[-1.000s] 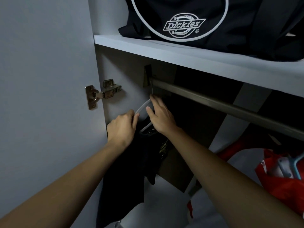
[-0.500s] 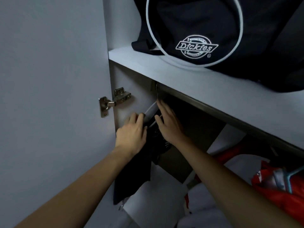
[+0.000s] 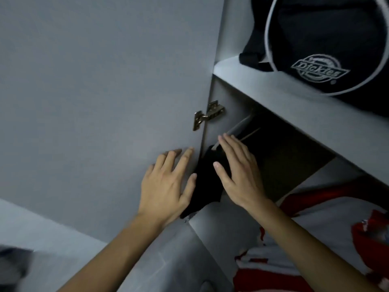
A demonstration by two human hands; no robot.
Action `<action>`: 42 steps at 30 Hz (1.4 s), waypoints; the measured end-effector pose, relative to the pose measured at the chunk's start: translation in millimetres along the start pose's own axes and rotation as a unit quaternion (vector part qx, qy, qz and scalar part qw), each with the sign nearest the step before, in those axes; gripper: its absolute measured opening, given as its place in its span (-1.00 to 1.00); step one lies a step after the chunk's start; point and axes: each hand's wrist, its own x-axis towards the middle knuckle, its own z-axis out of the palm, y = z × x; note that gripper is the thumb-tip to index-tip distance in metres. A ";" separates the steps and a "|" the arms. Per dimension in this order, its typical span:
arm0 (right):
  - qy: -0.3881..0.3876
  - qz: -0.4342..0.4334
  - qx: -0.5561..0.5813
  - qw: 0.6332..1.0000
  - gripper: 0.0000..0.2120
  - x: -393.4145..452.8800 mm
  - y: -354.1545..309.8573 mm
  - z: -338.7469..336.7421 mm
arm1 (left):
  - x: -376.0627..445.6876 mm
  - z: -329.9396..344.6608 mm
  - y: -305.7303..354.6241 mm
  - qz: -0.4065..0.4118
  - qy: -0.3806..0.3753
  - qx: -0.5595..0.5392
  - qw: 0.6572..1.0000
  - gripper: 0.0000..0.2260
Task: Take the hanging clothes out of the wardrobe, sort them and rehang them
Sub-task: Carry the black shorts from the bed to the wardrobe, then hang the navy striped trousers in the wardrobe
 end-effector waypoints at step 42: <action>-0.411 -0.708 0.335 0.466 -0.34 -460.3 -855.7 223.0 | -852.1 -324.0 -60.6 -0.829 0.250 0.293 0.406 -0.41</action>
